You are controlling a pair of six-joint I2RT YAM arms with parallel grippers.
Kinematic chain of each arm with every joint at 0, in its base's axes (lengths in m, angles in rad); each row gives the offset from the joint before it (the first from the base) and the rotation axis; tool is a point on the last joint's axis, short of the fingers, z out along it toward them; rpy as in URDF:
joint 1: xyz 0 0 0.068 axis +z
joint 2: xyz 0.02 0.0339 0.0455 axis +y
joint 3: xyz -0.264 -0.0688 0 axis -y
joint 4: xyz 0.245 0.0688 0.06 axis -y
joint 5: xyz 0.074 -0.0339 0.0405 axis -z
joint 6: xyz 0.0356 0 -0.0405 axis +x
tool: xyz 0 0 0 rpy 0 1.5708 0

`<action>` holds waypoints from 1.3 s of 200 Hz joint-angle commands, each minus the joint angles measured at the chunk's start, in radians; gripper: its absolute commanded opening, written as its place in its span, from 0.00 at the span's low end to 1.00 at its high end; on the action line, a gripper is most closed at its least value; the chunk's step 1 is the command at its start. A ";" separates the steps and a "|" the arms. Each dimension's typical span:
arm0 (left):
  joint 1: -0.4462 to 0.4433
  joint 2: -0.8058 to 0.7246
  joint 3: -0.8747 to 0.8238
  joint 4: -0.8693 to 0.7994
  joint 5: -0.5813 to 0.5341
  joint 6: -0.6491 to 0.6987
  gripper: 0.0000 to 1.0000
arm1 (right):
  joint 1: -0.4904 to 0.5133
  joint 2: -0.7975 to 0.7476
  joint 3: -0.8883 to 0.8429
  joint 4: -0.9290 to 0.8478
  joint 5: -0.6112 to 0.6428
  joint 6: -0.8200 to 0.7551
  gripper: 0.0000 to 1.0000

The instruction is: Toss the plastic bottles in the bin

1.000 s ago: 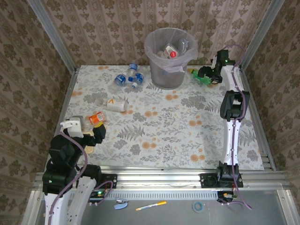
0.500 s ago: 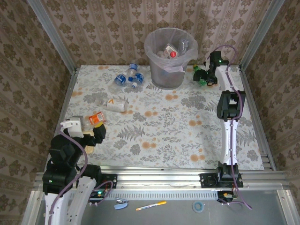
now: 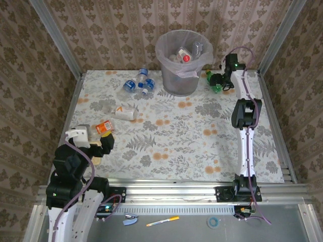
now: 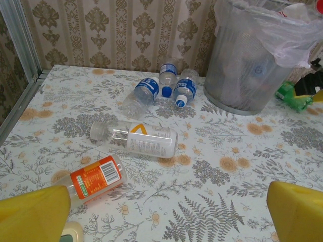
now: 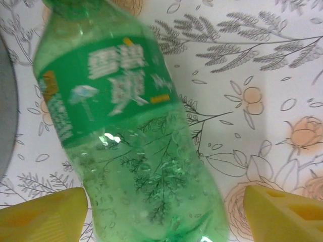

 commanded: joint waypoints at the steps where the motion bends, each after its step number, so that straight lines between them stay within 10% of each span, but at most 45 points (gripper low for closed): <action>1: 0.009 0.011 -0.007 -0.003 0.014 0.023 1.00 | 0.022 0.027 0.049 -0.042 -0.005 -0.024 0.80; 115: 0.009 0.011 -0.004 -0.004 0.019 0.023 1.00 | 0.070 -0.002 -0.004 -0.048 -0.027 -0.009 0.38; 260: 0.010 -0.033 -0.007 -0.001 0.020 0.024 1.00 | 0.061 -0.654 -1.107 0.503 0.003 0.215 0.25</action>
